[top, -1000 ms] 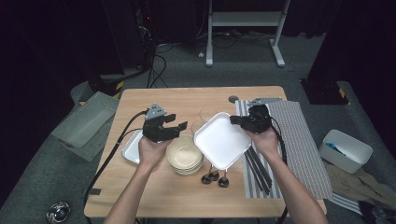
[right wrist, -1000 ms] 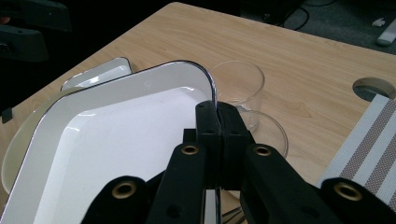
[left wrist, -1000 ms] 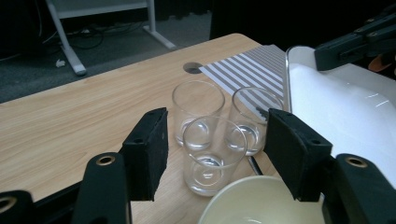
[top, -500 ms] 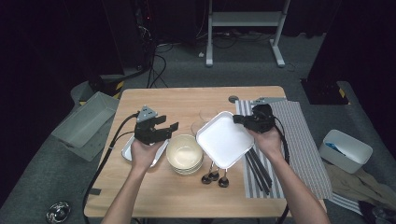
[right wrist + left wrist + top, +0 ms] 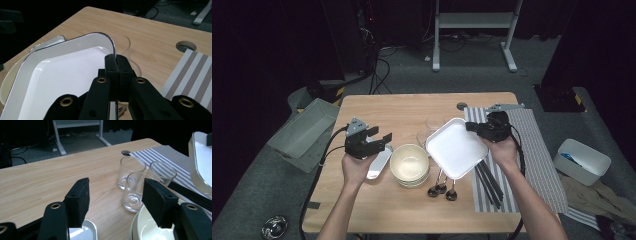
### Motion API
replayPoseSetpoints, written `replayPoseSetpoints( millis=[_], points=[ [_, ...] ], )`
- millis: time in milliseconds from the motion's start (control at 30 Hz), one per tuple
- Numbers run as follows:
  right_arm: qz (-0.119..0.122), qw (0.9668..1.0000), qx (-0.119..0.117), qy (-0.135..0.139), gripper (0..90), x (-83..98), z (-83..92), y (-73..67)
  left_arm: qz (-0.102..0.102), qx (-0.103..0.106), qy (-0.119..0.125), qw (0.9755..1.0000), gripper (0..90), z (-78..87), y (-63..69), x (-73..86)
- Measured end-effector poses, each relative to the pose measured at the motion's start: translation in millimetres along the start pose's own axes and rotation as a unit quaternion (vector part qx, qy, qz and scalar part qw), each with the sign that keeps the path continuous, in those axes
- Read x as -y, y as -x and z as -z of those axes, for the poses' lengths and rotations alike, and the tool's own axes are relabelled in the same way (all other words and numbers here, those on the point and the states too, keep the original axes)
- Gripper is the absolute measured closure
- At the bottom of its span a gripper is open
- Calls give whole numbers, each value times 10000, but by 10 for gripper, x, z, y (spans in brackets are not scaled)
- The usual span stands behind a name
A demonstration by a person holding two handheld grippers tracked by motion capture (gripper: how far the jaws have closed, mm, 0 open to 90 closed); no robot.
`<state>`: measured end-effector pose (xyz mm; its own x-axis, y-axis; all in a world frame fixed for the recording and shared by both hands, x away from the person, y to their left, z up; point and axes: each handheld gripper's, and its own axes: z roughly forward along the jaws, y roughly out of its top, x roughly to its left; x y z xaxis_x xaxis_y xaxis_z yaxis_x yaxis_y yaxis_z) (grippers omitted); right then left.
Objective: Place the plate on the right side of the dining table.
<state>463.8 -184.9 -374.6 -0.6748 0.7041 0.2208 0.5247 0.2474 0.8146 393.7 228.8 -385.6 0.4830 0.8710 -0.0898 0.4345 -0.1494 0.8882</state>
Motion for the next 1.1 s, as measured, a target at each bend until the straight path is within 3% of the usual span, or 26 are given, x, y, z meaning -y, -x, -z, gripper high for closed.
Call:
replayPoseSetpoints(
  millis=[167, 467, 633, 967, 1100],
  points=[
    [-25, 10000, -1, 3, 890, 4, 4, 13, 114, -6, 49, 9999, 378, 46, -35, 54],
    [-42, 10000, 59, 37, 890, 11, 42, 29, 147, -205, 33, 9997, 367, 91, -80, 174],
    [-46, 9999, 82, 52, 890, 20, 65, 47, 55, -396, -31, 9992, 370, 115, -97, 245],
    [-124, 9998, 154, 72, 890, 65, 132, 107, -106, -571, -102, 9983, 367, 122, -51, 372],
    [-169, 9996, 183, 95, 890, 81, 166, 132, -20, -611, -106, 9981, 366, 135, -65, 435]
  ],
)
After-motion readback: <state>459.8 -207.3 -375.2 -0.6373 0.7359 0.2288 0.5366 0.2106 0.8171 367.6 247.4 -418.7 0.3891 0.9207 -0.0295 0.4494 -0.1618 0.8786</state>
